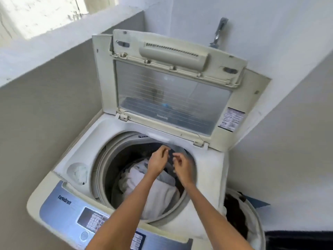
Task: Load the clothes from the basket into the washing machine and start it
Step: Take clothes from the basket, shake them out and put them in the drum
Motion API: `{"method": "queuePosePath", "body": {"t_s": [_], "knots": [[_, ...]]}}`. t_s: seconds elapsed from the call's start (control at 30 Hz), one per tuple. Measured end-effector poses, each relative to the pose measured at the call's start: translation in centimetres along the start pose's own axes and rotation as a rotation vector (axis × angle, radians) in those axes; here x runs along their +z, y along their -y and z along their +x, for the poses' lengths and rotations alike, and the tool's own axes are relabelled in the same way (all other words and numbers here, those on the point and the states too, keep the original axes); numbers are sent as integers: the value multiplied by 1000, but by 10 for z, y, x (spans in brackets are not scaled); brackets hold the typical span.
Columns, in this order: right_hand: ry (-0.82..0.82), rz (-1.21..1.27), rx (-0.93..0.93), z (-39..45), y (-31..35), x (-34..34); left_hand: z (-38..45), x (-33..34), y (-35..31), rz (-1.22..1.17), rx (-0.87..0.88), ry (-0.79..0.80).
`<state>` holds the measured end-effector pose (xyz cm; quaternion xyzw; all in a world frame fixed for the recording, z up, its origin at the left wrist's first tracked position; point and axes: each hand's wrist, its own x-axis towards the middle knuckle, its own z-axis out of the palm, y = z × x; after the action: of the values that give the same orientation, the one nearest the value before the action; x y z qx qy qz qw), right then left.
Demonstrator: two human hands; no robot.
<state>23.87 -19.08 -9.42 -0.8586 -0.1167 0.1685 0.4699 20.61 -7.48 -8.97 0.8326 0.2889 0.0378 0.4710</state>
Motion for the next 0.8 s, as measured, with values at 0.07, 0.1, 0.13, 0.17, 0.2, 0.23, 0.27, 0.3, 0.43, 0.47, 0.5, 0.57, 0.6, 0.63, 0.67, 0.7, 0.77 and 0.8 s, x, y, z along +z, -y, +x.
{"method": "queuePosePath", "body": {"t_s": [0.07,0.1,0.13,0.17,0.2,0.23,0.27,0.3,0.43,0.47,0.5,0.57,0.6,0.63,0.67,0.7,0.77,0.8], "knots": [[-160,86,-87,-12,10,-38,-24,16,-51,6,152,-47],[-228,119,-112,-20,13,-59,-36,27,-76,2,234,-62],[-292,158,-131,-25,12,-76,-47,37,-96,-13,308,-67],[-361,204,-139,-32,8,-96,-57,53,-118,-25,375,-52],[-423,259,-125,-36,0,-111,-64,68,-135,-19,419,-23],[-482,321,-91,-43,-9,-127,-71,86,-151,4,446,21],[-539,375,-60,-49,-21,-146,-76,106,-165,33,466,77],[-578,402,-22,-55,-35,-162,-81,127,-174,59,469,142],[-542,360,222,-66,-114,-200,-94,211,-169,65,287,354],[-486,349,308,-67,-141,-201,-97,235,-157,61,198,386],[-422,330,384,-68,-167,-200,-100,257,-142,65,115,411],[-269,295,495,-71,-215,-193,-103,298,-103,118,-2,447],[-207,269,535,-73,-240,-187,-103,318,-79,162,-46,465],[-158,236,574,-75,-265,-178,-103,337,-53,212,-87,490],[-121,201,611,-78,-292,-168,-104,353,-25,260,-124,515],[-88,172,642,-80,-315,-158,-105,366,1,297,-165,544],[-21,95,679,-83,-364,-135,-107,391,57,350,-228,583],[12,40,681,-83,-387,-124,-106,403,83,377,-241,585]]}}
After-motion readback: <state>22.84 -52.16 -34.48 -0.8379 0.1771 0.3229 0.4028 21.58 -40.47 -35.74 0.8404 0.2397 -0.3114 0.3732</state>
